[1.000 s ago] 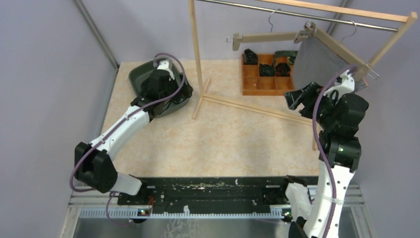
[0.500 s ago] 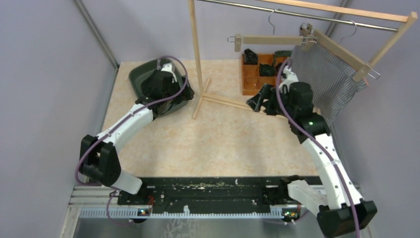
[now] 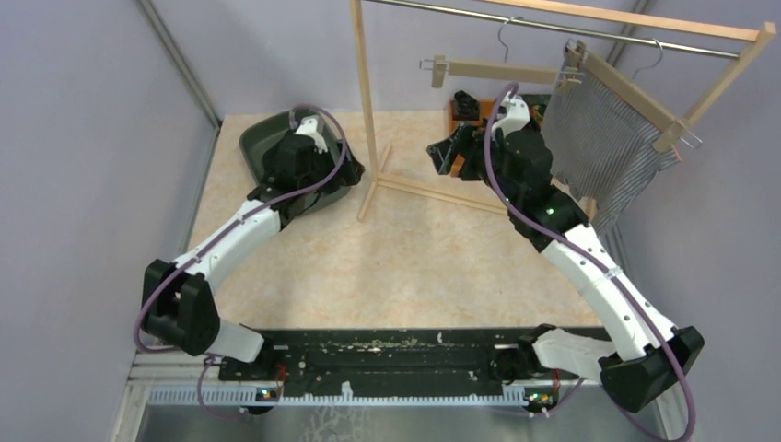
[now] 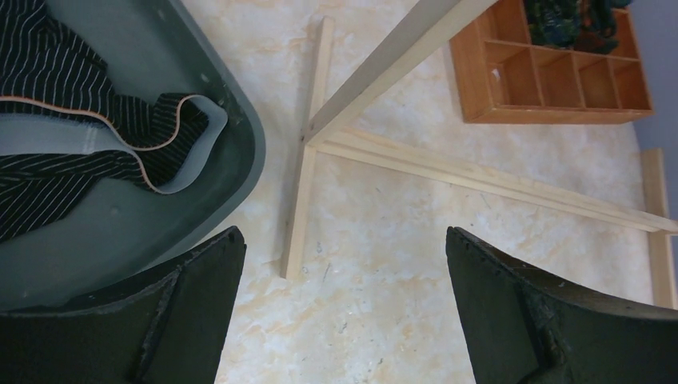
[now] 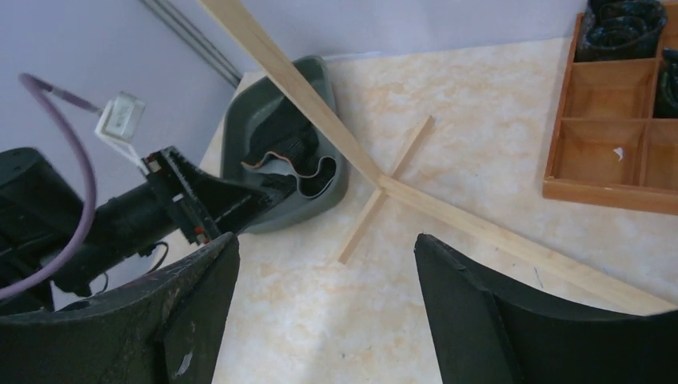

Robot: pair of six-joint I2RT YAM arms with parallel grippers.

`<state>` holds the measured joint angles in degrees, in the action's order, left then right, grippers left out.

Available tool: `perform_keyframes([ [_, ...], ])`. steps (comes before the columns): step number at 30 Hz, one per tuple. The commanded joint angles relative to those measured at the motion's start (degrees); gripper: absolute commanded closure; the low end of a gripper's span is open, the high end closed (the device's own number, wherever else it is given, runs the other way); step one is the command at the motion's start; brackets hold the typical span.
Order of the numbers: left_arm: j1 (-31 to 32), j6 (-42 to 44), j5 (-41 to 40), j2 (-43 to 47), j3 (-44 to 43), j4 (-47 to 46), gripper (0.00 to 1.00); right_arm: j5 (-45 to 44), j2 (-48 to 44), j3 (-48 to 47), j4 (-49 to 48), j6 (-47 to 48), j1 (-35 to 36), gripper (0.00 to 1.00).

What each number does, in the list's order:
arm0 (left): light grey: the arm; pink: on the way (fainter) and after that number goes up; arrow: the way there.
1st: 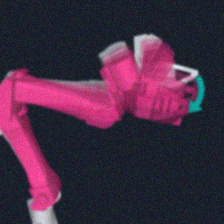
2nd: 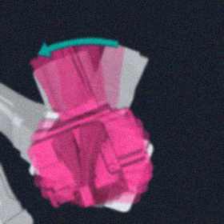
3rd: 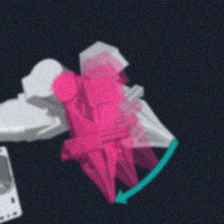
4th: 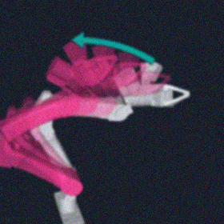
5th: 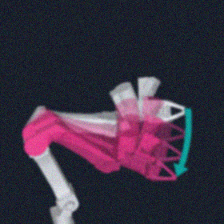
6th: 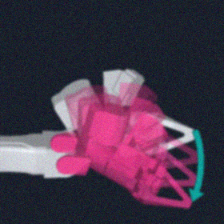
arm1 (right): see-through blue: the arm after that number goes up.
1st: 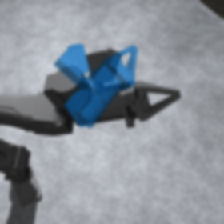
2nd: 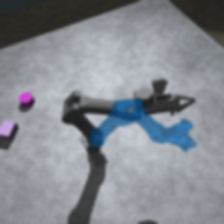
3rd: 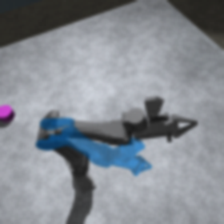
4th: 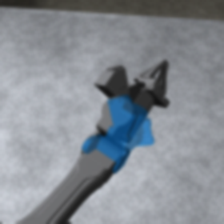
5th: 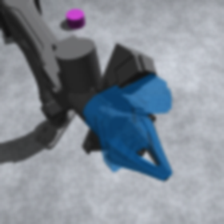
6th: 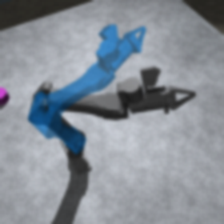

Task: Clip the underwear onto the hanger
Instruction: Pick up the hanger from the clothesline.

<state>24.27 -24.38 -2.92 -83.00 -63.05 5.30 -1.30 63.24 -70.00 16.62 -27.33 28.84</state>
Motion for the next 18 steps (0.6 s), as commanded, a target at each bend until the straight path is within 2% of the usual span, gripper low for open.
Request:
perform_keyframes([
  [1,-0.28,0.16,6.09,4.53,1.03,-5.91,0.0,-6.79,0.9,-1.49,-7.91,-1.39,0.45,0.2],
  [4,-0.41,-0.14,8.22,6.08,1.68,-7.45,0.0,-10.5,0.44,-1.72,-7.62,-0.97,0.47,0.2],
  [11,-0.28,0.31,9.16,7.15,3.54,-7.81,0.0,-21.06,-1.47,-6.09,0.5,1.86,0.27,0.18],
  [18,-0.31,0.25,9.12,7.21,4.5,-7.64,0.0,-14.68,-4.09,-5.63,2.03,2.92,-10.96,0.18],
])
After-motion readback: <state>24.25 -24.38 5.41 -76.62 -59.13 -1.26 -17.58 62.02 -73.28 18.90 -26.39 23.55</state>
